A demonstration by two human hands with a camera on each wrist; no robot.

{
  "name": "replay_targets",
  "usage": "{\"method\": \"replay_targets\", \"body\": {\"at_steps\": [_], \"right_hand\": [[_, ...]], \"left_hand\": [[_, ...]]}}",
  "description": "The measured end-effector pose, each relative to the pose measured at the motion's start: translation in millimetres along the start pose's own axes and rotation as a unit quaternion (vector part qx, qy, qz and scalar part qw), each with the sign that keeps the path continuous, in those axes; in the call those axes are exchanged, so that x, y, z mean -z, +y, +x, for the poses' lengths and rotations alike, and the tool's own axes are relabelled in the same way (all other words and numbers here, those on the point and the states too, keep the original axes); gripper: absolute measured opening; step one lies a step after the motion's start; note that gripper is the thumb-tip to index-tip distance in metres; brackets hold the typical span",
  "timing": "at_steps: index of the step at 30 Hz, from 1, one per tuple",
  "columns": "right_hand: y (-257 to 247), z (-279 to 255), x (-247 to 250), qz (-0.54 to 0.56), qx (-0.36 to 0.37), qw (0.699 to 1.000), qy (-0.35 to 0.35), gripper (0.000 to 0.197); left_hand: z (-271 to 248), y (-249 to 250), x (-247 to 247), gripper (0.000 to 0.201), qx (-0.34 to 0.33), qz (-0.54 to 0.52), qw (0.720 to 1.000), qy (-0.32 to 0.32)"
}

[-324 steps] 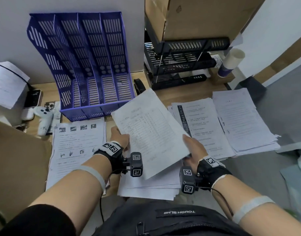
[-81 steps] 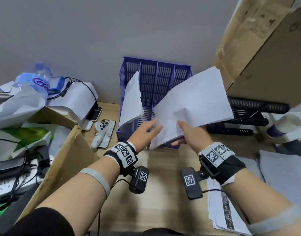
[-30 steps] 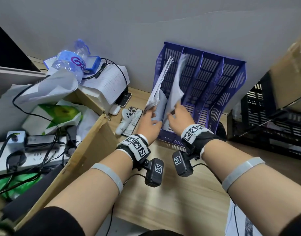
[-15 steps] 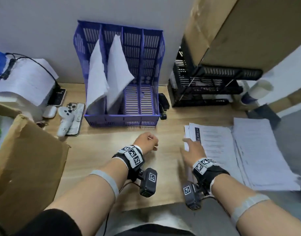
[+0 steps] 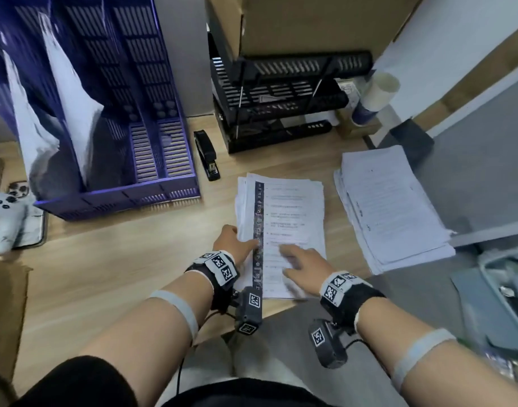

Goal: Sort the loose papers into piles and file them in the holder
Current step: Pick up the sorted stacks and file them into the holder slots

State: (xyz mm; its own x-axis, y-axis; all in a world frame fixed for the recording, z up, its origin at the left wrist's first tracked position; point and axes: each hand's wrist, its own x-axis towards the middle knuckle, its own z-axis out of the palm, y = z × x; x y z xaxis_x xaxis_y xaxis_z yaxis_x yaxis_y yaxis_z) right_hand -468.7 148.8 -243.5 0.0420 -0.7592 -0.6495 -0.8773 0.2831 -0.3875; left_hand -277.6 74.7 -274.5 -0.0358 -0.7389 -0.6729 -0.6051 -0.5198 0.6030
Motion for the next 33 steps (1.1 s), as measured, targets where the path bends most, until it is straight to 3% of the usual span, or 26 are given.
{"method": "replay_targets", "body": {"at_steps": [3, 5, 9, 12, 14, 16, 19, 23, 25, 29, 33], "right_hand": [[21, 14, 12, 0.059, -0.073, 0.988, 0.120, 0.052], [30, 19, 21, 0.114, -0.113, 0.974, 0.162, 0.054], [11, 13, 29, 0.222, -0.098, 0.958, 0.150, 0.046], [4, 19, 32, 0.324, -0.101, 0.935, 0.108, 0.054], [-2, 24, 39, 0.387, -0.110, 0.908, 0.118, 0.063], [-9, 29, 51, 0.444, -0.091, 0.880, 0.144, 0.065], [-38, 28, 82, 0.507, -0.012, 0.842, 0.185, 0.046], [-80, 14, 120, 0.497, 0.073, 0.826, 0.255, 0.022], [-95, 4, 119, 0.510, 0.111, 0.811, 0.264, 0.024], [-97, 13, 91, 0.489, 0.047, 0.843, 0.220, 0.033], [-90, 26, 78, 0.450, 0.025, 0.872, 0.194, 0.035]], "left_hand": [[5, 0, -3, 0.054, -0.001, 0.027, 1.000, -0.003], [9, -1, -8, 0.052, -0.009, 0.012, 1.000, 0.001], [1, -1, -14, 0.053, -0.052, -0.051, 0.997, -0.007], [-12, -1, -1, 0.033, -0.080, -0.089, 0.993, 0.021], [-23, 1, 16, 0.022, -0.110, -0.124, 0.986, 0.031], [-33, 7, 37, 0.013, -0.134, -0.175, 0.975, 0.032], [-47, 26, 71, 0.012, -0.155, -0.205, 0.965, 0.043], [-60, 45, 106, 0.026, -0.213, -0.203, 0.945, 0.144], [-65, 47, 114, 0.025, -0.230, -0.228, 0.928, 0.181], [-74, 38, 113, 0.039, -0.297, -0.181, 0.914, 0.207], [-69, 33, 107, 0.030, -0.284, -0.223, 0.918, 0.166]]}}
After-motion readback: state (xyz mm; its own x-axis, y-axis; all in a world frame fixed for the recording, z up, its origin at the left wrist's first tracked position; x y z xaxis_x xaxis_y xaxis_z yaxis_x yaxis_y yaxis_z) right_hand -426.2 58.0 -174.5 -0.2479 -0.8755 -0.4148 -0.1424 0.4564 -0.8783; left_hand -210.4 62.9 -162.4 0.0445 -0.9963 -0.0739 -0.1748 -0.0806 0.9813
